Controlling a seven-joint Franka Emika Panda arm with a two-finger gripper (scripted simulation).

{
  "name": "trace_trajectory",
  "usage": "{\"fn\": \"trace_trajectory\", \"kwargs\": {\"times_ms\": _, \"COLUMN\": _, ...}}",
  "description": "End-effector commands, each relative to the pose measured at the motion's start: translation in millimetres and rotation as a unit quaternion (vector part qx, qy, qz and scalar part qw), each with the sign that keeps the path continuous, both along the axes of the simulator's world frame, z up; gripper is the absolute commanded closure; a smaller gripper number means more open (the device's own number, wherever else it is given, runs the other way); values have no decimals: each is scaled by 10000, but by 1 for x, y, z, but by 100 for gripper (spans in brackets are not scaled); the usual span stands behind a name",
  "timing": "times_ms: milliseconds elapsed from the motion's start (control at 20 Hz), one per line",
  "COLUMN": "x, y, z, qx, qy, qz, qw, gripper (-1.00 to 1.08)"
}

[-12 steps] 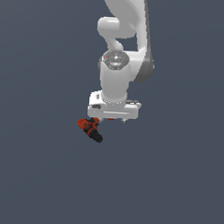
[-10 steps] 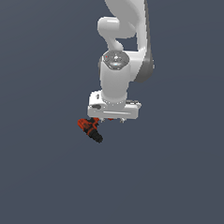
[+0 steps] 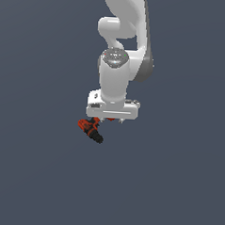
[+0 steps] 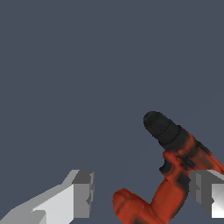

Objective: Pick up the object and move it to a goal position.

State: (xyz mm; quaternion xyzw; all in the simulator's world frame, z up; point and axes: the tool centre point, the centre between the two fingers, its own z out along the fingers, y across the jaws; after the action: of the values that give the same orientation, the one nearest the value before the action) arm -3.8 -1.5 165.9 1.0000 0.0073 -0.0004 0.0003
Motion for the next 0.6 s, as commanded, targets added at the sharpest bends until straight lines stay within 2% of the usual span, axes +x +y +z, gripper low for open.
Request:
{"fn": "trace_trajectory", "kwargs": {"times_ms": 0, "x": 0, "y": 0, "z": 0, "qx": 1, "qy": 3, "qz": 6, "qw": 10000, "gripper": -60}}
{"fn": "trace_trajectory", "kwargs": {"times_ms": 550, "x": 4, "y": -8, "z": -11, "qx": 143, "qy": 167, "qz": 309, "qw": 9993, "gripper": -60}}
